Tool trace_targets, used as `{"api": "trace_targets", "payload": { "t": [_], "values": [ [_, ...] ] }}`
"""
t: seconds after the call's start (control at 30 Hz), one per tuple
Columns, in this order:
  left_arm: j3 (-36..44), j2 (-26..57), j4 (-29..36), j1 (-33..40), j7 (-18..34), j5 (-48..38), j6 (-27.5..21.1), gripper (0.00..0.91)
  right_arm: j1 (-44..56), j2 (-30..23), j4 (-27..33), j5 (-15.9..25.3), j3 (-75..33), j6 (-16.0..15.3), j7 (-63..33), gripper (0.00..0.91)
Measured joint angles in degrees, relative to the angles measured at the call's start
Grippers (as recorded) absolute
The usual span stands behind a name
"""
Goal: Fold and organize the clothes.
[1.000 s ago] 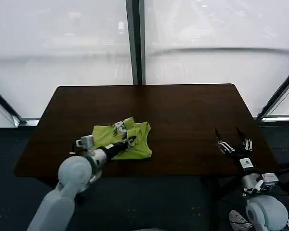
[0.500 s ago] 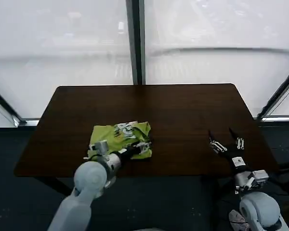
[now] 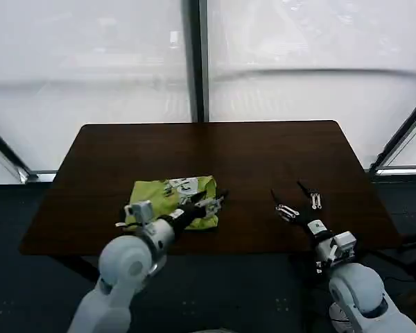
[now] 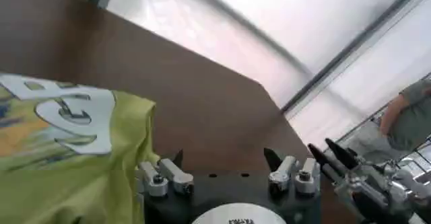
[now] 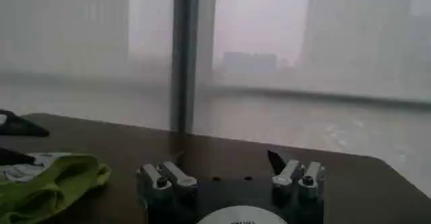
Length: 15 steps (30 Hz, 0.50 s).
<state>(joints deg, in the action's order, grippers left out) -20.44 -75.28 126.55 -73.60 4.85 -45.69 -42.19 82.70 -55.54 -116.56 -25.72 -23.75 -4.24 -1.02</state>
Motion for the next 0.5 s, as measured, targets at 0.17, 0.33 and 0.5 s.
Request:
{"api": "trace_targets", "payload": {
  "t": [0.17, 0.33, 0.5],
  "values": [
    [-6.37, 5.27, 2.61, -2.57, 0.01, 2.23, 2.85, 0.878, -7.71, -0.32, 1.47, 2.17, 10.71, -4.03, -4.81, 0.878],
    [-11.32, 7.17, 3.71, -5.66, -0.10, 4.25, 4.49, 0.878, -15.35, -2.25, 4.31, 4.38, 22.09, -7.71, -6.23, 0.878],
    [-14.53, 7.95, 3.99, -7.45, 0.19, 4.51, 4.78, 0.878, -20.24, -1.24, 4.62, 9.50, 29.66, -5.57, -0.55, 0.878]
  ]
}}
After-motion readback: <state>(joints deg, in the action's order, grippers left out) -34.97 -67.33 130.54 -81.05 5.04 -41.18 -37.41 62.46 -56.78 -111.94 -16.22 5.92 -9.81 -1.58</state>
